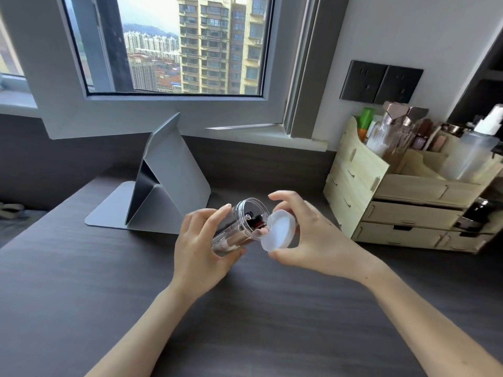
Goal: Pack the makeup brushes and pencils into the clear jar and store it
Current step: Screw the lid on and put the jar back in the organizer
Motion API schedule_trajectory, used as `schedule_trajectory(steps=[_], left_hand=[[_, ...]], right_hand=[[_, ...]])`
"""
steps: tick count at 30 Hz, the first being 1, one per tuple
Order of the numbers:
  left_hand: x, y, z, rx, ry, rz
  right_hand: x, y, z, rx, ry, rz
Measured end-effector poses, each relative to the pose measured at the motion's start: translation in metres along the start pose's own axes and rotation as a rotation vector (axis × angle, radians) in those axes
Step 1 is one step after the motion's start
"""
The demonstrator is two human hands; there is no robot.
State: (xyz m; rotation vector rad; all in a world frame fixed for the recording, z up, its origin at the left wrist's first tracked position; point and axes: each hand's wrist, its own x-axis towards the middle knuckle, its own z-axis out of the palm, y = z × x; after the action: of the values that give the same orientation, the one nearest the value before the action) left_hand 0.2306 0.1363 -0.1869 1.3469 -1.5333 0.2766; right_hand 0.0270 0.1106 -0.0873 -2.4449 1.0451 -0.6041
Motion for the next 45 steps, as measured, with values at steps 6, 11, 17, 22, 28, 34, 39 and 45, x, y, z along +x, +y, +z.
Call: schedule_trajectory(steps=[6, 11, 17, 22, 28, 34, 39, 45], left_hand=[[0.004, 0.004, -0.001, -0.101, -0.027, -0.007], [0.008, 0.009, 0.002, -0.26, -0.166, -0.057], [0.02, 0.023, -0.013, -0.482, -0.419, -0.188], [0.037, 0.032, -0.03, -0.6, -0.713, -0.317], [0.049, 0.041, -0.039, -0.783, -0.887, -0.358], [0.051, 0.056, -0.038, -0.725, -0.78, -0.318], [0.059, 0.058, -0.041, -0.689, -0.689, -0.313], [0.059, 0.074, -0.038, -0.762, -0.607, -0.287]], right_hand=[[0.013, -0.003, -0.008, 0.279, -0.025, -0.005], [0.016, 0.0, -0.016, 0.22, -0.027, -0.038], [0.011, 0.0, -0.032, 0.12, -0.145, -0.095], [0.008, -0.003, -0.05, 0.133, -0.236, -0.142], [0.005, -0.01, -0.064, 0.124, -0.314, -0.202], [0.007, -0.015, -0.053, -0.022, -0.091, -0.036], [0.002, -0.012, -0.066, -0.064, -0.18, -0.031], [0.003, -0.012, -0.055, 0.122, 0.032, -0.113]])
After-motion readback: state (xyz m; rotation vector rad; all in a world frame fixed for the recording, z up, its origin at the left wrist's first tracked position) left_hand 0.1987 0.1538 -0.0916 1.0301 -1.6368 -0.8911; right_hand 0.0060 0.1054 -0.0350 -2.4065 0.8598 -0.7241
